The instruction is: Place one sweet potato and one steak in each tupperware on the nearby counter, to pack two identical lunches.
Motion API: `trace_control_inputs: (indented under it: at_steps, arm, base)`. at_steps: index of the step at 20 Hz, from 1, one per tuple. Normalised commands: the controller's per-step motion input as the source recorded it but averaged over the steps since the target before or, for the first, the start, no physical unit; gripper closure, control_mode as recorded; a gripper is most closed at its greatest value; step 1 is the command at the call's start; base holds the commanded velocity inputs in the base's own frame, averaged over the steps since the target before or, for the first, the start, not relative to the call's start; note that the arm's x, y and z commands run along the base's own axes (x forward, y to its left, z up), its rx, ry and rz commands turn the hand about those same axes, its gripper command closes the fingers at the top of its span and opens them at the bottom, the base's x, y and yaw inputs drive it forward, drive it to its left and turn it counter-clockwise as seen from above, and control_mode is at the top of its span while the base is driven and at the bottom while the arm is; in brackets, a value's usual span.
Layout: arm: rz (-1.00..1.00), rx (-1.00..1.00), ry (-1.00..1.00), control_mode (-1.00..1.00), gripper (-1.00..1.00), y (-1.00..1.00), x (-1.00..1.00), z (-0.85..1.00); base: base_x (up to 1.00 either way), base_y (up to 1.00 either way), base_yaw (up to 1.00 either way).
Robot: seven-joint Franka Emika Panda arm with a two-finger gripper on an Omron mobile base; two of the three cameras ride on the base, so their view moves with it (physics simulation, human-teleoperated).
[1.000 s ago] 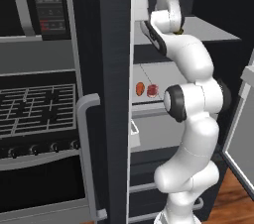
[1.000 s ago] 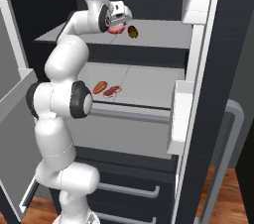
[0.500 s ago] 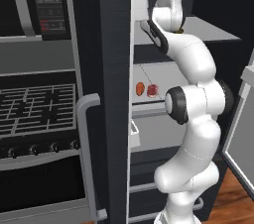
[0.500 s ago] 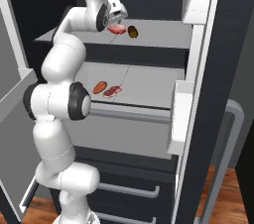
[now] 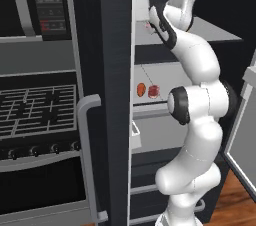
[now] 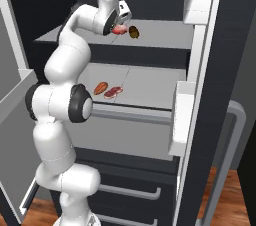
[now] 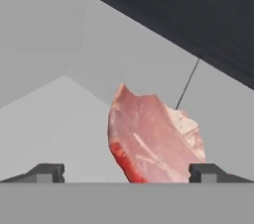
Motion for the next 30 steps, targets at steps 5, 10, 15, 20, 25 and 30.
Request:
trace_control_inputs:
  at_steps: [5, 10, 15, 20, 25, 30]
  arm:
    - [0.17, -0.01, 0.05, -1.00, -1.00, -0.03, 0.29, -0.23]
    - [0.14, -0.01, 0.05, -1.00, -1.00, 0.00, 0.51, -0.08]
    - [0.10, -0.02, 0.03, -1.00, -1.00, 0.00, 0.50, -0.01]
    - [0.09, -0.10, 0.06, -1.00, -1.00, 0.00, 0.18, -0.40]
    - [0.04, -0.12, 0.11, -1.00, -1.00, 0.00, 0.04, -0.56]
    - [0.00, -0.12, 0.10, -1.00, -1.00, -0.01, -0.06, -0.63]
  base:
    - [0.00, 0.00, 0.00]
    - [0.00, 0.00, 0.00]
    - [0.00, 0.00, 0.00]
    - [0.00, 0.00, 0.00]
    - [0.00, 0.00, 0.00]
    - [0.00, 0.00, 0.00]
